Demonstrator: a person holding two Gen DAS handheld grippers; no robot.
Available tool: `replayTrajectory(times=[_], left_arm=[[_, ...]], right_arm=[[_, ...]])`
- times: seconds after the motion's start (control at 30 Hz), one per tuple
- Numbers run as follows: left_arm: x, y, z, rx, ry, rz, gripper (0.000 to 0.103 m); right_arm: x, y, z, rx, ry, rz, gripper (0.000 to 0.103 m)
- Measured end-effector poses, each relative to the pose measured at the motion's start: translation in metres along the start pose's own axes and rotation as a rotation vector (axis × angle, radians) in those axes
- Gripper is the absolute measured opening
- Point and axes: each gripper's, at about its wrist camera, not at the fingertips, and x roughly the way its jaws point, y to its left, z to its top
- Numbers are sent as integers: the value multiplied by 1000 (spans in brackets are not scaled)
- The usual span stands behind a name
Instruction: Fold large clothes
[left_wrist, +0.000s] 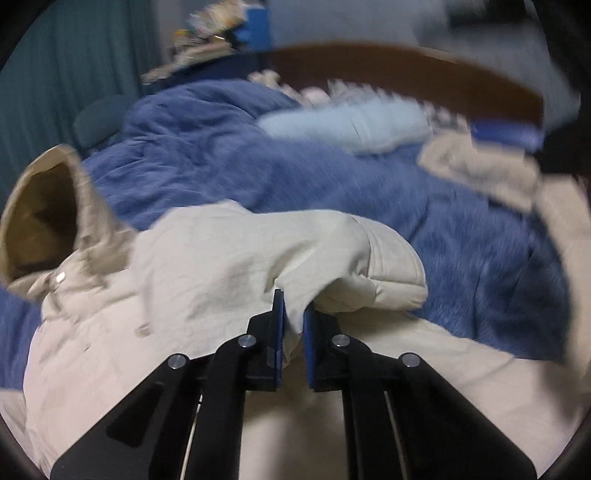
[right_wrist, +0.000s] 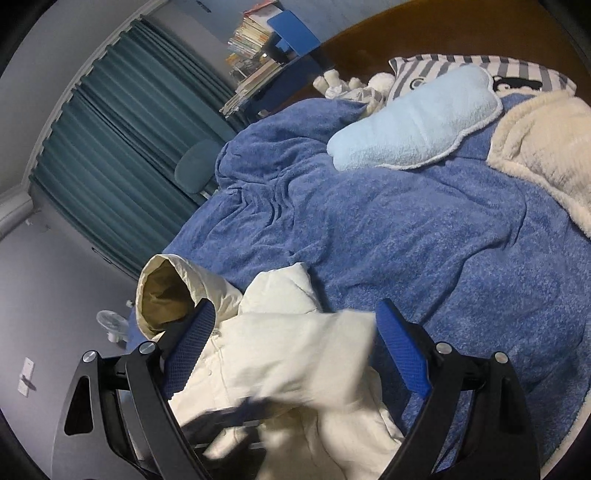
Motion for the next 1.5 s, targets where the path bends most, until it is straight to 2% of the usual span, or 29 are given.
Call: replayTrajectory(times=[0.13,0.2,0.33,0.43,0.53,0.67,0.87,1.0,1.03,1.1,1.17,1.23,1.5], left_arm=[[-46,50,-13,-125,-43,27,7],[-59,69,-23,-155,-46,44,7],[-81,110,-50,-224,-26,93,6],[-97,147,-80,-320,-4,111,3],[-98,176,-103,-393,13,121,3],[-88,199,-131,-435,60,160,3],[-69,217,-149,-441,121,182,4],[-68,226,-165,-509,176,192,27],[-70,227,-168,-531,176,183,43],[-83,228,-172,-555,140,236,66],[-94,229,-167,-535,89,282,66],[-95,238,-160,-538,59,268,66],[-55,268,-177,-585,161,267,66]], right_arm=[[8,13,-10,-42,19,-13,86],[14,23,-17,-69,37,-12,86],[28,52,-37,-147,65,-11,86],[39,76,-56,-237,86,-31,86],[52,96,-75,-311,117,-53,86],[78,114,-101,-387,186,-85,85],[105,123,-124,-409,251,-86,85],[129,119,-137,-440,305,-135,85],[132,118,-138,-443,312,-143,85],[137,115,-137,-444,322,-149,85],[142,113,-137,-444,333,-154,85],[148,112,-139,-455,344,-161,85],[188,99,-164,-493,445,-238,85]])
